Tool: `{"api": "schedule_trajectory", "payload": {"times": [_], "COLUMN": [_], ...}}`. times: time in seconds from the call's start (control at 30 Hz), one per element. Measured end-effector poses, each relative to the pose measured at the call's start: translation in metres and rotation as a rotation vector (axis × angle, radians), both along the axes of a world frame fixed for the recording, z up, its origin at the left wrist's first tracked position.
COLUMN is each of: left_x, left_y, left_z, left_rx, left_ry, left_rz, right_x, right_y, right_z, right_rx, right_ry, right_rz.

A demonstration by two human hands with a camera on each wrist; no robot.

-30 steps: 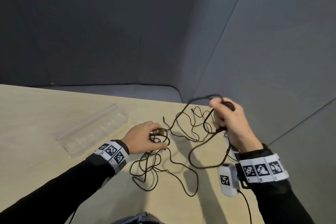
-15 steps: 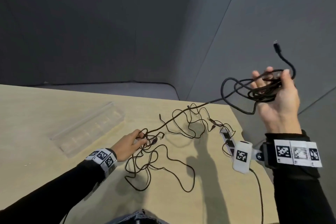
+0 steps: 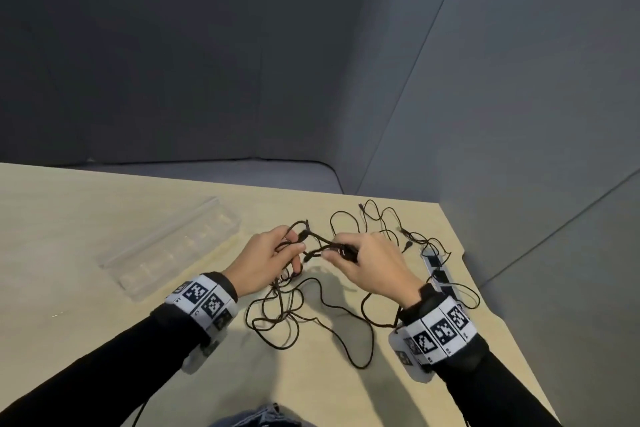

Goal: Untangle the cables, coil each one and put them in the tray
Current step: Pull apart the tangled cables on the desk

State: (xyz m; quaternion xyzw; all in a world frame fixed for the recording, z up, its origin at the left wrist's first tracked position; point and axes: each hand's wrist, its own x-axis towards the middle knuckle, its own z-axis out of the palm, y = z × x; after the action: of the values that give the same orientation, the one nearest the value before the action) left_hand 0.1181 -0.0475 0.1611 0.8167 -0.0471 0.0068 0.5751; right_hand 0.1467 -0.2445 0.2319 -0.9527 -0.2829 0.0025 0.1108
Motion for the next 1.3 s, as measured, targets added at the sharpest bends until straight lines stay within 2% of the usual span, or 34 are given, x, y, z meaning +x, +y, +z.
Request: {"api": "schedule_trajectory", "payload": {"times": [0.1,0.23,0.33,0.47,0.53,0.57,0.6,0.67,0.73,0.77,0.8,0.87,0.97,1.1,1.23,1.3], "left_x": [-0.004,-0.003,0.003,0.002,-0.001,-0.003,-0.003,-0.005,-0.008,-0.010,-0.014,-0.020,-0.027,-0.033,-0.036,-0.036], "left_y": [0.008,0.008,0.016,0.040,0.043,0.041,0.038,0.025,0.007,-0.004,-0.013,-0.022,-0.013,0.000,0.010,0.014], "left_z": [-0.005,-0.024,-0.052,-0.101,-0.111,-0.113,-0.116,-0.115,-0.112,-0.113,-0.114,-0.122,-0.138,-0.142,-0.131,-0.124], "left_rx": [0.011,0.167,0.285,0.648,0.915,1.011,1.051,0.987,0.931,0.983,1.071,1.168,1.123,1.068,0.988,0.967], "left_ry": [-0.010,-0.122,-0.075,0.207,0.365,0.425,0.448,0.350,0.282,0.294,0.317,0.355,0.380,0.327,0.305,0.319], "left_rz": [-0.043,-0.014,0.029,-0.126,-0.172,-0.157,-0.130,-0.079,-0.233,-0.358,-0.460,-0.538,-0.510,-0.470,-0.388,-0.378], "right_x": [0.009,0.029,0.039,0.039,0.037,0.037,0.039,0.041,0.042,0.042,0.043,0.045,0.054,0.073,0.078,0.082], "right_y": [-0.012,-0.037,-0.064,-0.100,-0.115,-0.123,-0.130,-0.138,-0.140,-0.139,-0.139,-0.139,-0.148,-0.172,-0.184,-0.190], "right_z": [0.010,0.029,0.054,0.091,0.109,0.115,0.117,0.112,0.095,0.087,0.077,0.061,0.034,-0.026,-0.091,-0.123], "right_rx": [0.189,0.346,0.651,0.933,1.099,1.116,1.080,0.929,0.796,0.780,0.815,0.938,0.978,0.858,0.721,0.545], "right_ry": [0.101,0.055,0.037,-0.045,-0.064,-0.083,-0.104,-0.096,-0.002,0.063,0.146,0.321,0.515,0.736,0.734,0.710], "right_rz": [-0.017,-0.151,-0.273,-0.396,-0.469,-0.488,-0.507,-0.552,-0.585,-0.595,-0.605,-0.664,-0.793,-0.929,-1.034,-1.003]}}
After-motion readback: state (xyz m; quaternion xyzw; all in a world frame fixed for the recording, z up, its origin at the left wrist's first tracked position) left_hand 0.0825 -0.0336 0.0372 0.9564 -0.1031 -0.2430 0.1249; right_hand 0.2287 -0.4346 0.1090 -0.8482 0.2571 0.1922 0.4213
